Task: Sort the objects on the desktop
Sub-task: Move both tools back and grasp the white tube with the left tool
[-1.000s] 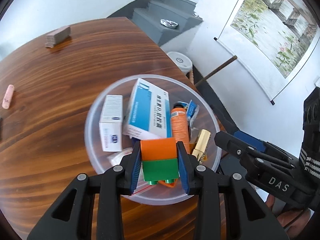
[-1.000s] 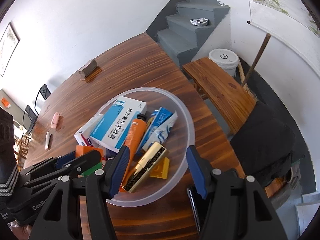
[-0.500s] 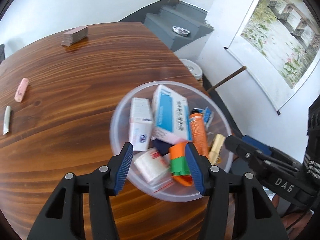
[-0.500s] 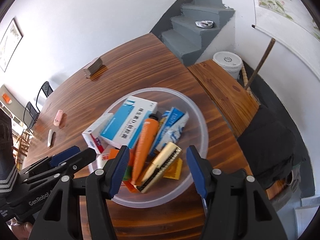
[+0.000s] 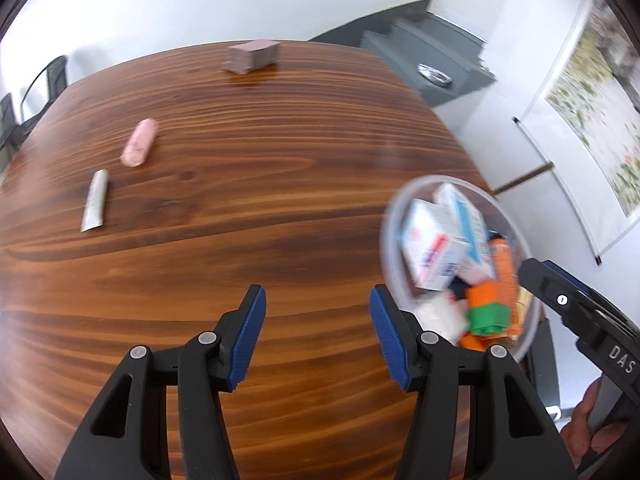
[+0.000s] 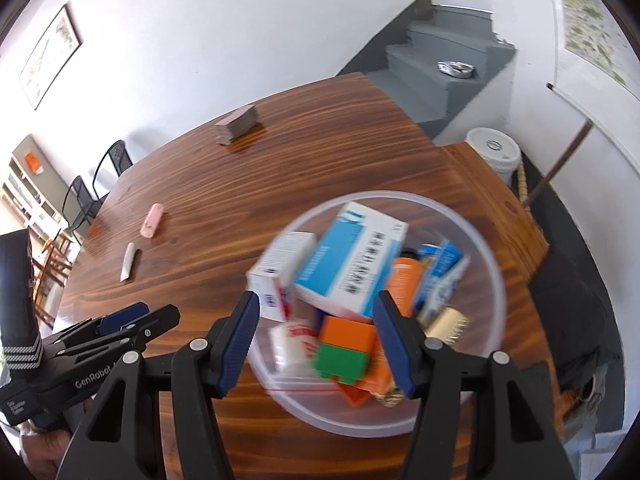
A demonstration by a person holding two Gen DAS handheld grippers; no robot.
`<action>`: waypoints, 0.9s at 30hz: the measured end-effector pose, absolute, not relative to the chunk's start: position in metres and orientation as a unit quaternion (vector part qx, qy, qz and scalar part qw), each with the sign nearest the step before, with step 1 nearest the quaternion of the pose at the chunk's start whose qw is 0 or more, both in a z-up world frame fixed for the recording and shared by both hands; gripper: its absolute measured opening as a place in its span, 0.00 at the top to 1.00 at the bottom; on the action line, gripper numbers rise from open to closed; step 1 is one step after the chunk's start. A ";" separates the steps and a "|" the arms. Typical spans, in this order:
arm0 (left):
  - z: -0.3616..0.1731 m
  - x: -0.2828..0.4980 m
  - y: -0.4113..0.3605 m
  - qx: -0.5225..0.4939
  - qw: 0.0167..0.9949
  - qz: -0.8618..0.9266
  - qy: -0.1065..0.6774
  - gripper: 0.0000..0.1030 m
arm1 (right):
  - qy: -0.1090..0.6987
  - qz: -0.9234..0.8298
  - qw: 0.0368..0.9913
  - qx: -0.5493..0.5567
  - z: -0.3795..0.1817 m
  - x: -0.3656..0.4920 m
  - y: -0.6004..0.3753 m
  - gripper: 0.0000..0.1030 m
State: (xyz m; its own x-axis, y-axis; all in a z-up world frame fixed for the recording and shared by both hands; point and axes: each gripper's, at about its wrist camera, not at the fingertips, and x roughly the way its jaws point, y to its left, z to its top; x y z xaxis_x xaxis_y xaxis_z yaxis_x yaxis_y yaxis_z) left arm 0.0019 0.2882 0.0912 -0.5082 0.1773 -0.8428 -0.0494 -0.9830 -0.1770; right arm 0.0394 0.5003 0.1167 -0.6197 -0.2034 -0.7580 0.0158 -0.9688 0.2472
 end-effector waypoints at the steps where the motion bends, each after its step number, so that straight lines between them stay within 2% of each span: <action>1: 0.091 0.002 0.280 -0.493 0.058 0.866 -0.068 0.44 | -0.107 -0.893 0.066 0.433 0.117 0.038 0.493 0.38; 15: 0.076 -0.014 0.154 -0.503 -0.025 0.858 -0.096 0.44 | -0.090 -0.879 0.109 0.455 0.106 0.015 0.404 0.38; 27: 0.051 -0.065 0.084 -0.517 -0.044 0.847 -0.113 0.44 | -0.082 -0.864 0.110 0.485 0.081 -0.013 0.344 0.38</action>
State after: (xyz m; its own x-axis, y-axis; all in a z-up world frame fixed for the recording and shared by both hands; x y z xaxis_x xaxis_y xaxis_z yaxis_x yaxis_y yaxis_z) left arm -0.0649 0.0844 0.0509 -0.4608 0.0423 -0.8865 0.1920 -0.9705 -0.1461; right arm -0.0129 0.3442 0.0806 -0.5057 -0.2684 -0.8199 0.1100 -0.9627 0.2473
